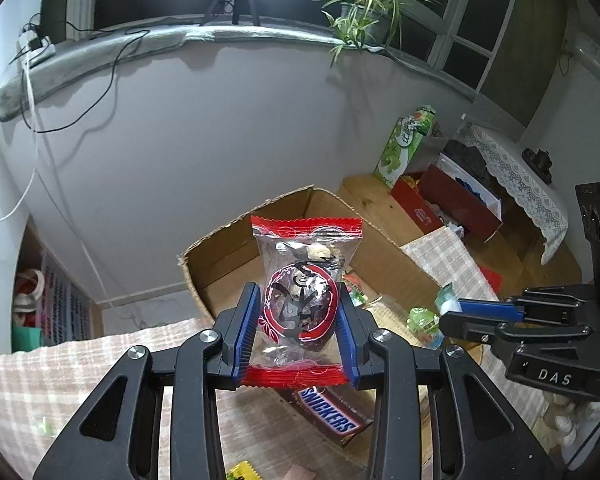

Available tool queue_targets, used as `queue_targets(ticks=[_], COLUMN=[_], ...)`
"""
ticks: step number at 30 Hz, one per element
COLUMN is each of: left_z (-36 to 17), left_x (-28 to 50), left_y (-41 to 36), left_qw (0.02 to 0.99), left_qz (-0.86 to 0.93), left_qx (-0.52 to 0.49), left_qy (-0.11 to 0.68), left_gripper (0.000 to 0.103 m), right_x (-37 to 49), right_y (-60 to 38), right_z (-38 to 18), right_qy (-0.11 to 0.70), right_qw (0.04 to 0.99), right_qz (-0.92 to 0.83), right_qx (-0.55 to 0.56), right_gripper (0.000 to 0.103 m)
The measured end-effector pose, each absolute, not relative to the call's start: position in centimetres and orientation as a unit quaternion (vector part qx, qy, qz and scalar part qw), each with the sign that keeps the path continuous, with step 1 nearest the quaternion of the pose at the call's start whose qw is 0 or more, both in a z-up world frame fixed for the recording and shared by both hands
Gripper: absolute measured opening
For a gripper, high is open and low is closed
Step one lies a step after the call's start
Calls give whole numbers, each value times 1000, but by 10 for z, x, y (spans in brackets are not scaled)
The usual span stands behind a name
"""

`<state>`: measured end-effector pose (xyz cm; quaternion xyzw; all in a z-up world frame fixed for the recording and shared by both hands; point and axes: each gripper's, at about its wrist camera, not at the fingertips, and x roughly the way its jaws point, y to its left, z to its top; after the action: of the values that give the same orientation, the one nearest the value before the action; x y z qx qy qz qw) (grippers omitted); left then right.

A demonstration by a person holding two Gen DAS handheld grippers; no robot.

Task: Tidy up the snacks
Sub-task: 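Carry both candies over the box and open both grippers to release them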

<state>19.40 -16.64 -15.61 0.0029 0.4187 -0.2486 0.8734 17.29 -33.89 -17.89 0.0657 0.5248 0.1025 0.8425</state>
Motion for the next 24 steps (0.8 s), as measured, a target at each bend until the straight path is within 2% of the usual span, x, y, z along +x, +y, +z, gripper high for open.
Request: queue_targets(ticks=[6, 9, 10, 11, 13, 18, 20, 24], left_z=[-156, -155, -154, -154, -153, -150, -148, -143], left_x=[194, 195, 195, 195, 195, 193, 191, 186], left_y=[-175, -176, -177, -176, -176, -172, -170, -166], left_qw=[870, 871, 871, 871, 872, 873, 874, 876], left_qz=[-255, -250, -250, -250, -250, -250, -249, -247], left_qx=[15, 13, 12, 10, 11, 7, 7, 8], left_qy=[421, 423, 423, 423, 421, 420, 418, 414], left_gripper=[36, 46, 46, 46, 46, 46, 46, 46], right_x=[175, 175, 175, 174, 172, 170, 169, 166], right_y=[-340, -340, -340, -340, -341, -338, -337, -333], right_z=[-180, -180, -179, -178, -176, -172, -171, -169], right_qy=[524, 524, 523, 522, 516, 516, 515, 513], right_qw=[843, 844, 844, 846, 850, 850, 851, 852], right_qz=[102, 100, 98, 96, 93, 93, 94, 97], right_qx=[65, 61, 59, 58, 56, 52, 51, 48], right_gripper=[20, 23, 29, 44, 59, 60, 67, 67])
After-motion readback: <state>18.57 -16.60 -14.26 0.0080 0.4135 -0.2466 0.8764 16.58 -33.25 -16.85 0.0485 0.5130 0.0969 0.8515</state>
